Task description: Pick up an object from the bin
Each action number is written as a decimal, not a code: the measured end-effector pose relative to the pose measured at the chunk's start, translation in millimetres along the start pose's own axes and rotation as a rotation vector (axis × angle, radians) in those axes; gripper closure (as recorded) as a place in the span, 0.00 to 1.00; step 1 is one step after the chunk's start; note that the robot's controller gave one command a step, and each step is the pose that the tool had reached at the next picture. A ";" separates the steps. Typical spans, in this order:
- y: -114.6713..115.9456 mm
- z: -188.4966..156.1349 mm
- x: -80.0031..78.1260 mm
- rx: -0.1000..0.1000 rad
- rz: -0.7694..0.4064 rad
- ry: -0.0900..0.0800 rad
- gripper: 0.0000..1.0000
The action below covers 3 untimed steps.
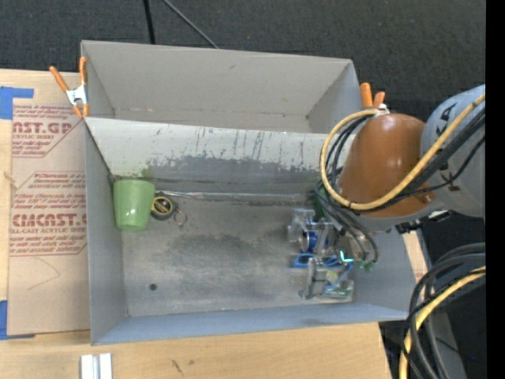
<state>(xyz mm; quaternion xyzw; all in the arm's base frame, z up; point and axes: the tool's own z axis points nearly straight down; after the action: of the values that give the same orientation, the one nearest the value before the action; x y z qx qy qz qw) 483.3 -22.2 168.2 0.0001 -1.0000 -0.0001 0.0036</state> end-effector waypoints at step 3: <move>-52.8 -86.4 -17.9 -0.001 0.149 -0.017 1.00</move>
Offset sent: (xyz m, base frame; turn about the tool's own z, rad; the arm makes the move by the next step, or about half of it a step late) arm 0.0328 -0.0703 -0.0858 0.1468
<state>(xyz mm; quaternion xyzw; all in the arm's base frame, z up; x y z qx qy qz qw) 501.8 -75.0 254.4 -0.0742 -0.9972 -0.0001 -0.0051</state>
